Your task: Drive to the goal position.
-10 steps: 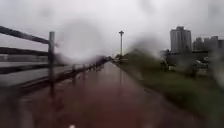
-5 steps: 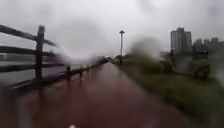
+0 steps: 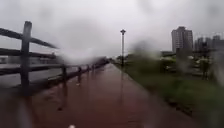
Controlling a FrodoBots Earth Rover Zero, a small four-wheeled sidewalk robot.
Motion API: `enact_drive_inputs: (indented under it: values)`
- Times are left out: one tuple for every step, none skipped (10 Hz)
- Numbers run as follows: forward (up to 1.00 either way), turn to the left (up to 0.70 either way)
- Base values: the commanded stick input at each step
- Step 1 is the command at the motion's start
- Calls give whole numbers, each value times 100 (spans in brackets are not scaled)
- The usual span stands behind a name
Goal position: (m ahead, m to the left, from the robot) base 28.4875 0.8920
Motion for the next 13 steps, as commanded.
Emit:
enact_drive_inputs:
  values:
    - [100,0]
    - [100,0]
    - [100,0]
    - [100,0]
    - [100,0]
    - [100,0]
    - [100,0]
    - [100,0]
    - [100,0]
    - [100,0]
    - [100,0]
    - [100,0]
    - [100,0]
